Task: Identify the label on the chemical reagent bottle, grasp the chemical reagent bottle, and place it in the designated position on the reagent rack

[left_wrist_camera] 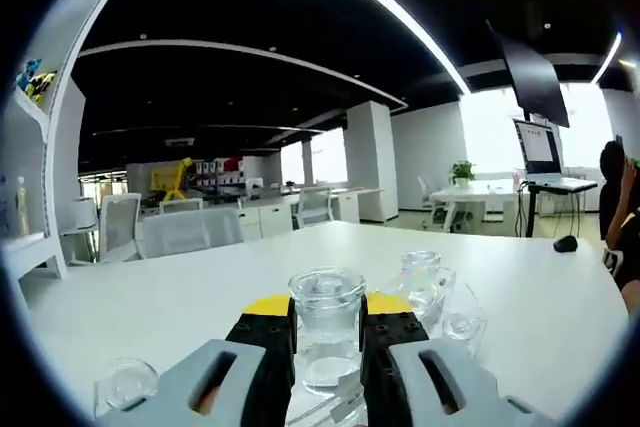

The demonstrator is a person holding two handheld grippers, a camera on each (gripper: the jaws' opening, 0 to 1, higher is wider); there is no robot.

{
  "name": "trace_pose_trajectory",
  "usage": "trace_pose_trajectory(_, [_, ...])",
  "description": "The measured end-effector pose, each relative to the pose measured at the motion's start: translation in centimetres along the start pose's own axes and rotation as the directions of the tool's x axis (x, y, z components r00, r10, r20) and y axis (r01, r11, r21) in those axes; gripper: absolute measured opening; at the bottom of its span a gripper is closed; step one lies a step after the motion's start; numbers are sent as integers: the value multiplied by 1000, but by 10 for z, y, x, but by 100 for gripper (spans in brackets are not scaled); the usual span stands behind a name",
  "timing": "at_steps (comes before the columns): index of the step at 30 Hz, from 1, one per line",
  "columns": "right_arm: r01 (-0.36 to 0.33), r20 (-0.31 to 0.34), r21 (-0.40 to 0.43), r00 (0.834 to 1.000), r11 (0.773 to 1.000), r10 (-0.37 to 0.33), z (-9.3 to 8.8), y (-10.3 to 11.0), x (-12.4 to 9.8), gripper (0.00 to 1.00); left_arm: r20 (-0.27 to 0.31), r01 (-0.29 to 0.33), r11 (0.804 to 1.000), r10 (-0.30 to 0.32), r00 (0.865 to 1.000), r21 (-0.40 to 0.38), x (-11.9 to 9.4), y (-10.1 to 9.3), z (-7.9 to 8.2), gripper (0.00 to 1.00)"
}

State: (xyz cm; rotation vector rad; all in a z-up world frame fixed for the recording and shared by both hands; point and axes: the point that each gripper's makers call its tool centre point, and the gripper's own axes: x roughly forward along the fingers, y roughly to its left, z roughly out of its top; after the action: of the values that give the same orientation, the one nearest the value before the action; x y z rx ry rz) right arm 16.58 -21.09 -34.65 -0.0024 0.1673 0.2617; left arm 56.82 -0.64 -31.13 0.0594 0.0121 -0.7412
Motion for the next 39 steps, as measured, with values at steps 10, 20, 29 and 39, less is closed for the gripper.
trace_pose_trajectory(10, [-8,-15,-14,1000,1000,8,-4,5,1,96,-46,-13,1000,14,999,17,-8,-9,-15,24])
trace_pose_trajectory(20, [-9,-16,-9,1000,1000,9,-6,4,2,96,-72,-16,1000,18,997,25,-8,-8,-20,25])
trace_pose_trajectory(29, [-4,-19,-6,1000,1000,4,-9,2,2,96,-90,-31,999,32,995,19,-11,-8,-27,25])
trace_pose_trajectory(39, [-6,-19,-11,1000,1000,6,-10,3,0,96,-88,-53,998,51,995,-17,-17,-14,-29,25])
